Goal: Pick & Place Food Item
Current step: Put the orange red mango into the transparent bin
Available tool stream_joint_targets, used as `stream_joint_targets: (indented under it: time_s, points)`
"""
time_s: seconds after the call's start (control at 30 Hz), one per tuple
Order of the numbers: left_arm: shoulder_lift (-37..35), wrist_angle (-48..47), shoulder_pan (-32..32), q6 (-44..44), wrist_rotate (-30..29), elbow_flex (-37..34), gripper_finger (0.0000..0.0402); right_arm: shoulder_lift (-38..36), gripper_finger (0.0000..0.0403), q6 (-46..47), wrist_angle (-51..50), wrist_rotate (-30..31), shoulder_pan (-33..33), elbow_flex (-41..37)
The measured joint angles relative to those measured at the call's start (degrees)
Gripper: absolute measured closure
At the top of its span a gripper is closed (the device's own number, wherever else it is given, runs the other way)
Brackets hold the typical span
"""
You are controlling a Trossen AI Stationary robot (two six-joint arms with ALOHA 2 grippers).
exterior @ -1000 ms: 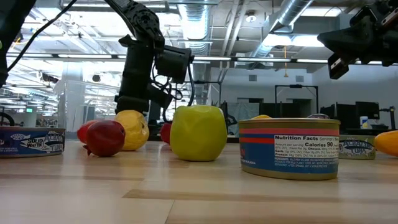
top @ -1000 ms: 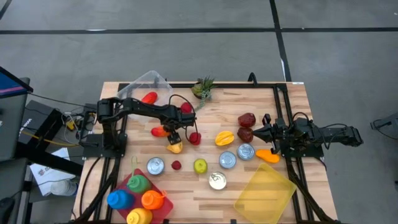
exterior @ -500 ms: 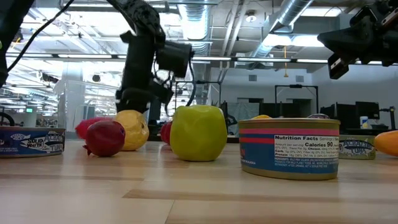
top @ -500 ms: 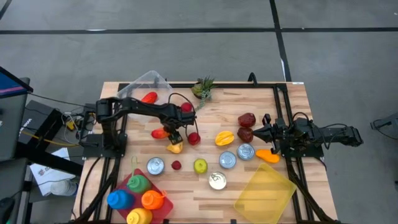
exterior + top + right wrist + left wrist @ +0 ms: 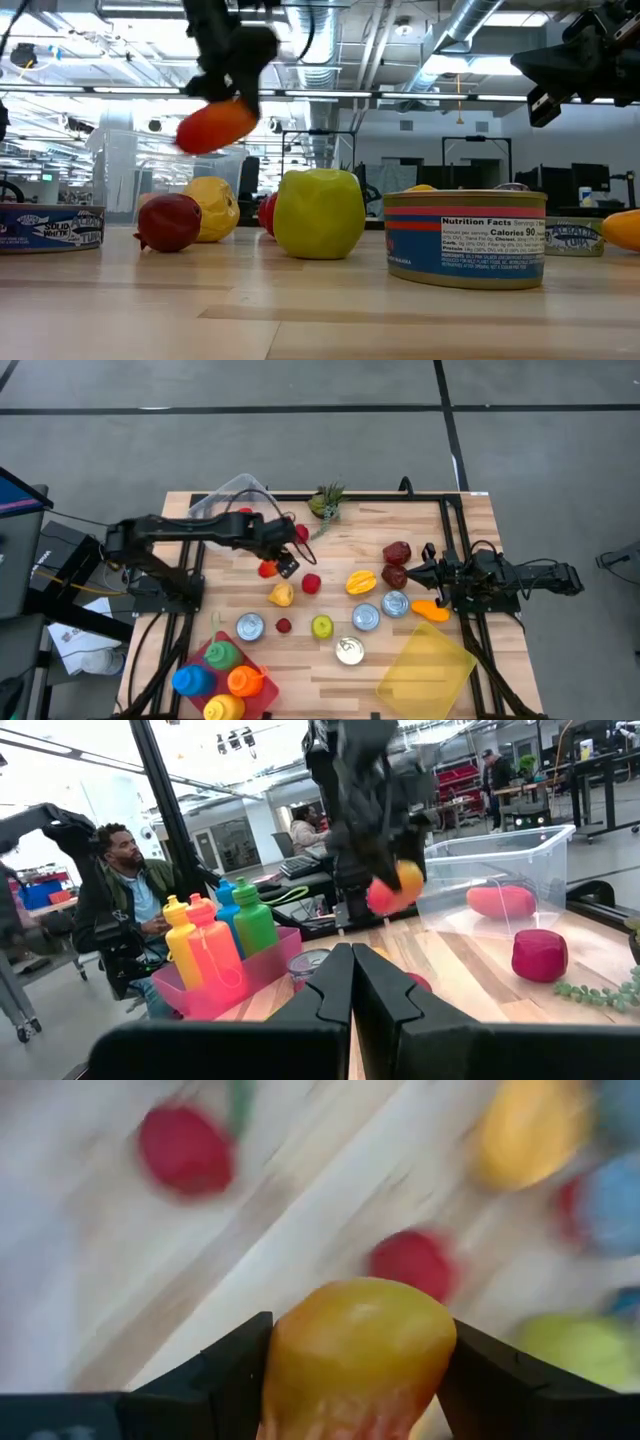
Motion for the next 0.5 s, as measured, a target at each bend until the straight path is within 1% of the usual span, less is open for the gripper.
stream_joint_targets:
  time_s: [0.13, 0.2, 0.27, 0.3, 0.37, 0.43, 0.47, 0.5]
  points:
    - [-5.1, 6.1, -1.5, -2.5, 0.2, 0.0, 0.0169, -0.1, 0.0403, 0.0, 0.0, 0.0, 0.0, 0.0]
    - [-7.0, 10.8, -2.3, -3.4, 0.4, 0.1, 0.0169, 0.2, 0.0403, 0.0, 0.2, 0.0, 0.0, 0.0]
    - [-8.2, 13.6, -3.1, -4.0, 0.9, 0.0, 0.0169, 0.4, 0.0403, 0.0, 0.1, 0.0, 0.0, 0.0]
    - [-9.1, 16.9, -3.7, -4.3, 0.9, 0.0, 0.0169, 0.7, 0.0403, 0.0, 0.2, 0.0, 0.0, 0.0]
    - [-10.4, 20.5, -4.6, -4.9, 1.8, 0.0, 0.0169, 0.7, 0.0403, 0.0, -0.9, 0.0, 0.0, 0.0]
    - [-12.1, 26.7, -5.9, -5.3, 2.7, 0.0, 0.0169, 1.0, 0.0403, 0.0, -1.4, 0.1, 0.0, 0.0]
    - [-12.5, 27.7, -6.4, -5.5, 2.6, 0.0, 0.0169, 0.9, 0.0403, 0.0, -2.0, 0.0, 0.0, 0.0]
    - [-12.8, 31.1, -6.7, -5.5, 2.6, 0.0, 0.0169, 1.1, 0.0403, 0.0, -1.8, 0.0, 0.0, 0.0]
